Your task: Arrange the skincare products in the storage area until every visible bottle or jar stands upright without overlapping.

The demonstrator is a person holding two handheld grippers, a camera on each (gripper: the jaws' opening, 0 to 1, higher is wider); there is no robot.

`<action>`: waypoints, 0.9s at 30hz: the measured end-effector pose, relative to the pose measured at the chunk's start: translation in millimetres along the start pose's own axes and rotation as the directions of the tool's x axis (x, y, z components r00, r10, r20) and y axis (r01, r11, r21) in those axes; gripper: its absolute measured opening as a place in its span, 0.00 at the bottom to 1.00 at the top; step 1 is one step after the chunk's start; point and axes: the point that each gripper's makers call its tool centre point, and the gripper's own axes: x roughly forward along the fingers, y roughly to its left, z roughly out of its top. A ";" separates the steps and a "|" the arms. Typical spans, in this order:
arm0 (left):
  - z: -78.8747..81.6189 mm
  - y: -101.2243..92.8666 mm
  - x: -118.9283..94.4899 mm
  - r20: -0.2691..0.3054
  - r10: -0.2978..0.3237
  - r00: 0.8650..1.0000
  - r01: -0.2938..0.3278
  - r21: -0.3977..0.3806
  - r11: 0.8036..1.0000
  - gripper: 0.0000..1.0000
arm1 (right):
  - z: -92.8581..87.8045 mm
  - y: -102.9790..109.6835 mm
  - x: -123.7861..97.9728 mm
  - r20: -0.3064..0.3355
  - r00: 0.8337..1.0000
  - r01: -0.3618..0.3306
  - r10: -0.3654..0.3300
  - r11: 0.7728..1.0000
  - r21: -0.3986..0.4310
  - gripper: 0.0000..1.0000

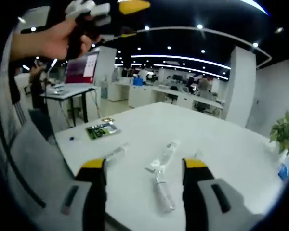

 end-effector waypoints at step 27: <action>-130.7 -3.3 -4.9 -0.323 -0.037 0.946 -0.020 -0.172 0.985 0.98 | 8.1 -10.3 -5.6 0.049 0.996 0.070 -0.068 0.997 -0.038 0.60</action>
